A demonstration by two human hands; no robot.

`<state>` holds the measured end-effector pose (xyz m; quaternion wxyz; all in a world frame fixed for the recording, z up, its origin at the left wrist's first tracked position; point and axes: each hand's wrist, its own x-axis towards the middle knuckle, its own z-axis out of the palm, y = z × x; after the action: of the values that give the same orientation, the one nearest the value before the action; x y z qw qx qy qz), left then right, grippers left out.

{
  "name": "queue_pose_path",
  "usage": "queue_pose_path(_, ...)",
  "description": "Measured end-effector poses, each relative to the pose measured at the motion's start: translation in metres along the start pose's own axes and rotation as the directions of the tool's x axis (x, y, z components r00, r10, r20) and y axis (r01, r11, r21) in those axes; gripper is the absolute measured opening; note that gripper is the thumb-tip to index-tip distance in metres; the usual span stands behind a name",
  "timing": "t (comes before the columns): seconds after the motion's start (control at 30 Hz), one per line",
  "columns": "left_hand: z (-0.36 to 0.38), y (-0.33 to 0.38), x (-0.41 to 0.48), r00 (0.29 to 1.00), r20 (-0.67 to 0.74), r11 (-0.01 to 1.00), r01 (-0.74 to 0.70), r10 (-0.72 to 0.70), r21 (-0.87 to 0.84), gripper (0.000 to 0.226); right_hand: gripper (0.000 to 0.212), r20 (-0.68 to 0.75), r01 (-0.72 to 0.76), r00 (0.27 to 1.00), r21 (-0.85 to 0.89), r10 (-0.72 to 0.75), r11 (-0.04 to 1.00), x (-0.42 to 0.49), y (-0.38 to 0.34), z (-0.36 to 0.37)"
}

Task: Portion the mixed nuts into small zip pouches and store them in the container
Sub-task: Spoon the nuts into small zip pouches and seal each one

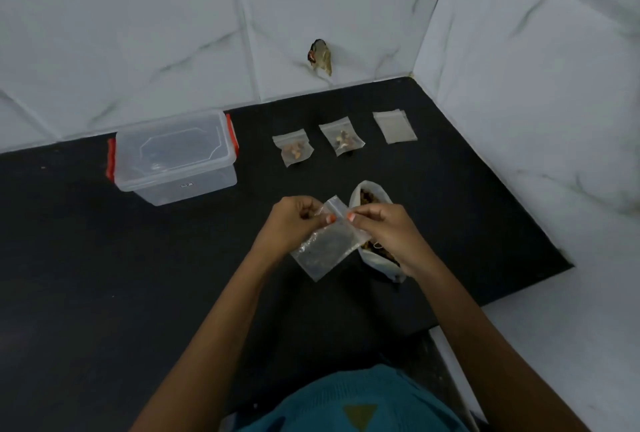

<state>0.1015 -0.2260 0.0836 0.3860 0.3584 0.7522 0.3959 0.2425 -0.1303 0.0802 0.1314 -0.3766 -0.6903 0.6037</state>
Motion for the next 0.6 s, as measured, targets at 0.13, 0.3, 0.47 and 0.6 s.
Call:
queue_pose_path(0.13,0.002,-0.011,-0.006,0.992,-0.09,0.976,-0.073,0.093,0.204,0.025,0.008,-0.008,-0.066,0.998,0.027,0.067,0.997,-0.008,0.006,0.009)
queue_pose_path(0.3,0.011,-0.016,-0.024,0.881,-0.389,0.948,-0.173,0.27,0.267,0.028,0.006,-0.07,-0.112,0.991,0.047,0.115,0.993,-0.013,0.008,0.017)
queue_pose_path(0.47,0.026,-0.015,-0.04,0.963,-0.262,0.985,-0.099,0.058,-0.144,0.008,0.008,-0.067,-0.084,0.994,0.082,0.09,0.993,-0.019,0.005,0.028)
queue_pose_path(0.6,0.025,-0.018,-0.041,0.972,-0.221,0.923,-0.013,-0.078,-0.383,0.009,0.006,-0.031,-0.051,0.998,0.096,0.054,0.994,-0.023,0.006,0.033)
